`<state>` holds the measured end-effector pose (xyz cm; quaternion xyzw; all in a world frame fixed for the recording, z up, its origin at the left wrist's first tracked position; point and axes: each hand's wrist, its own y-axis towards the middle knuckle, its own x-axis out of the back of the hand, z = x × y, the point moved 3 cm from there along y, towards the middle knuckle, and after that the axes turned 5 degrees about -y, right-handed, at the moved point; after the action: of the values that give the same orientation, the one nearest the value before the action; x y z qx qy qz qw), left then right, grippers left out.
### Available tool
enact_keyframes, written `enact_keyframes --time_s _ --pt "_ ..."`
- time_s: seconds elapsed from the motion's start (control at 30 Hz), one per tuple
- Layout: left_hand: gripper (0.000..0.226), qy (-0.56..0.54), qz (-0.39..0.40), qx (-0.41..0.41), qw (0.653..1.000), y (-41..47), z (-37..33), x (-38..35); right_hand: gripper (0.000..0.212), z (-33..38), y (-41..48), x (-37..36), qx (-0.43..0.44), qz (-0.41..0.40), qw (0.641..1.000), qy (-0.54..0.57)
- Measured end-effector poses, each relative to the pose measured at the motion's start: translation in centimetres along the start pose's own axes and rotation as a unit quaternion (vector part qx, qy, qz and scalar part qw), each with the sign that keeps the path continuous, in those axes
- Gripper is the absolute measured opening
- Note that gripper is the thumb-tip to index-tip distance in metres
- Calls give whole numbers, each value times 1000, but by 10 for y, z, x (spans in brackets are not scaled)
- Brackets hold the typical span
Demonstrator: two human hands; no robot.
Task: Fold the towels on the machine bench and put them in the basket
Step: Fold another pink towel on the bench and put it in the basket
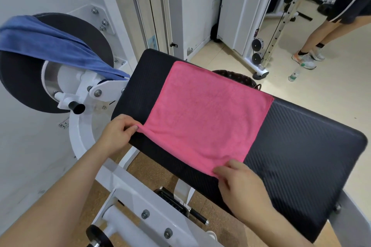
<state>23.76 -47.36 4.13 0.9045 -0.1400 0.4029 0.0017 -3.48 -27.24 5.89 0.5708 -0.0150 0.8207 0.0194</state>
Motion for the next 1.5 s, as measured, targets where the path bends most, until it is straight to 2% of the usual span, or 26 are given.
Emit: enact_keyframes --time_s 0.1,0.17,0.3,0.37,0.47,0.57,0.7,0.87,1.0,1.1,1.17,1.23,1.33,1.4,1.5 --pt "21 -128 -25 38 991 1 -16 13 26 -21 16 34 -94 47 987 122" --pt "18 -191 -38 48 980 11 -27 21 22 -30 28 56 -122 55 979 157" --pt "19 -249 -61 16 967 47 -59 30 28 -43 52 88 -167 24 956 239" --pt "22 -255 -67 -21 964 70 -79 27 31 -49 64 101 -183 -26 951 249" --pt "26 -228 -92 -57 968 101 -108 17 28 -58 84 120 -169 -127 972 105" --pt "23 -183 -116 -71 974 127 -126 7 26 -62 103 129 -166 -154 972 62" --pt "20 -126 -138 -84 979 148 -131 -3 15 -72 121 121 -179 -127 975 9" --pt "19 -7 -165 -116 979 156 -133 -10 19 -83 129 111 -196 -130 970 -65" --pt "26 130 -171 -144 966 157 -136 -16 25 -92 131 112 -195 -97 973 -71" --pt "29 183 -176 -144 956 156 -135 -20 28 -98 134 118 -195 -61 978 -43" --pt "29 182 -179 -142 956 156 -136 -20 26 -102 136 122 -184 -46 982 -16" --pt "28 120 -170 -136 969 156 -138 -17 23 -106 137 127 -164 -19 986 29" --pt "33 36 -96 -123 987 154 -134 -14 20 -109 137 130 -149 18 988 44" --pt "39 56 -49 -122 990 150 -128 -16 20 -109 137 128 -145 12 989 3" --pt "36 85 -60 -150 983 148 -133 -12 12 -108 143 128 -151 12 988 9"
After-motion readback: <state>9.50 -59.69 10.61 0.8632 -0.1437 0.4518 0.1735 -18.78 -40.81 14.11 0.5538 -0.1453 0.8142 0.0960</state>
